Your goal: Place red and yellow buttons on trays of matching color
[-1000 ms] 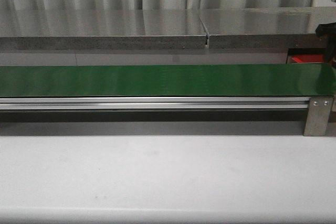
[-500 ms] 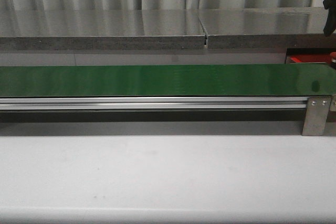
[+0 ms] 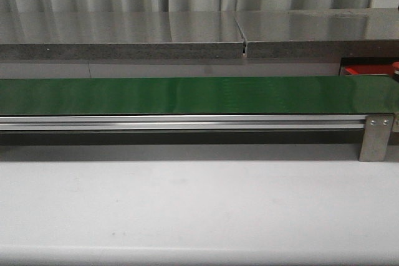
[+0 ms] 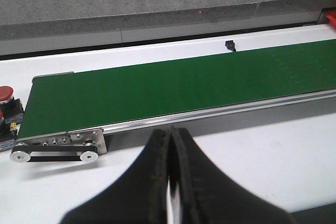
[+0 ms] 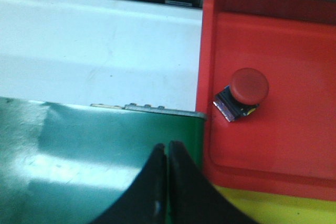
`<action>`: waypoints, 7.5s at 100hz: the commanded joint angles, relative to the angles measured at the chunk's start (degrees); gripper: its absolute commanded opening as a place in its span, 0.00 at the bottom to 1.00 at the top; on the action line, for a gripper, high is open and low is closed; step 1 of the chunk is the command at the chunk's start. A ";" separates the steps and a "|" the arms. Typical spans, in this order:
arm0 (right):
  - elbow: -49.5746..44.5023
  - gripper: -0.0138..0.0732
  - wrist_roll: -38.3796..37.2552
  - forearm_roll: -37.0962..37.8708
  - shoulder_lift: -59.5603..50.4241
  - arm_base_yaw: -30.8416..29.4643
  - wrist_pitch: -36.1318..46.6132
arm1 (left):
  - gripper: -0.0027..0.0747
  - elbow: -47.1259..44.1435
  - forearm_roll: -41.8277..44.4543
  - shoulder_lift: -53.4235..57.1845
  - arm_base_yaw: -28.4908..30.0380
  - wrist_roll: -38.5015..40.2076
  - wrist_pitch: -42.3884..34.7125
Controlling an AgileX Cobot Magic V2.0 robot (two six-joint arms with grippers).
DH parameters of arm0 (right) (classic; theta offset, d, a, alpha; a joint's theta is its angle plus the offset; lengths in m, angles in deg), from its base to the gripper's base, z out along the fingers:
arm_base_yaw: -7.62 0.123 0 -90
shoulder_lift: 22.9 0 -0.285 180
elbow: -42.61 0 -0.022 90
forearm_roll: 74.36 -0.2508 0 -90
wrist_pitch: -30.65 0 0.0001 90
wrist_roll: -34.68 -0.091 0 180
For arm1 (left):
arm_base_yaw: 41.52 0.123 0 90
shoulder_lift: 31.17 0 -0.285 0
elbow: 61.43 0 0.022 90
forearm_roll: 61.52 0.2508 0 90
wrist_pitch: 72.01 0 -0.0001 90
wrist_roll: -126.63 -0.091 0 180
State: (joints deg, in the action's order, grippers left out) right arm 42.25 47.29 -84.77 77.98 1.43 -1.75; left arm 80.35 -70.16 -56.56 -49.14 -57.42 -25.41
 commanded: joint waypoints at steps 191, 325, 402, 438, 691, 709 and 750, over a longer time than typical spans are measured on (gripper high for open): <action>-42.85 0.07 0.60 -2.42 -65.09 8.86 4.83 | 0.01 1.33 7.58 -5.60 -0.52 7.99 -12.26; -42.85 0.07 0.60 -2.41 -65.09 8.86 4.88 | 0.01 19.44 2.39 -51.76 31.22 9.18 -10.58; -42.85 0.07 0.60 -2.41 -65.09 8.86 4.90 | 0.83 39.47 1.73 -82.16 47.46 2.89 6.94; -42.85 0.07 0.60 -2.41 -65.09 8.86 4.90 | 0.76 50.87 0.08 -93.18 47.46 -1.05 9.28; -42.85 0.07 0.60 -2.41 -65.09 8.86 5.03 | 0.74 72.76 -3.65 -94.99 25.10 -1.07 21.40; -42.85 0.07 0.60 -2.41 -65.09 8.86 5.03 | 0.74 75.49 -2.02 -94.99 25.71 6.81 21.20; -42.85 0.07 0.60 -2.41 -65.09 8.86 5.03 | 0.74 75.10 4.42 -96.88 30.98 13.99 22.36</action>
State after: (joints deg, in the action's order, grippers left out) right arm -2.05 47.56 -86.79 12.83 10.21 -0.97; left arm 153.96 -65.71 -155.77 -19.92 -45.16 -2.34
